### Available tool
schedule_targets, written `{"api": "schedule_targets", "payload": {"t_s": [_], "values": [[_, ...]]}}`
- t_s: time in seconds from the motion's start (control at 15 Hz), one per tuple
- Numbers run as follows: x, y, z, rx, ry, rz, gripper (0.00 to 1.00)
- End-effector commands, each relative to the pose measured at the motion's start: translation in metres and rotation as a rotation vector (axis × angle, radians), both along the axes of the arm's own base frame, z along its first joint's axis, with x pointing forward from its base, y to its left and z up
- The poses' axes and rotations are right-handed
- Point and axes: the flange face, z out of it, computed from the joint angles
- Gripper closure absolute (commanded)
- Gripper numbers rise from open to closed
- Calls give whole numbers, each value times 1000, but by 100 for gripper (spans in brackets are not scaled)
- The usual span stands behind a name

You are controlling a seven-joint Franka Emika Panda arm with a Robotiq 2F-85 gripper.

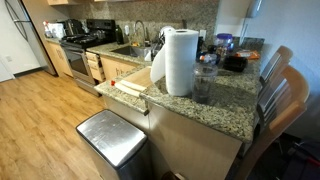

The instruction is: Move the pepper shaker forward

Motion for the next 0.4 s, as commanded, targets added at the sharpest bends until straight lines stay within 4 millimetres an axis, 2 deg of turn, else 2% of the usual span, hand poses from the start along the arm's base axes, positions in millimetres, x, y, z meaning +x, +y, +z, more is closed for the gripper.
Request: {"api": "schedule_targets", "payload": {"t_s": [0.0,0.07,0.13,0.2,0.33], "values": [[-46,1,8,69,133,133,0],[-54,3,6,81,173,166,0],[-46,4,14,47,106,101,0],[-54,4,15,54,131,124,0],[-55,5,13,59,146,139,0]]}}
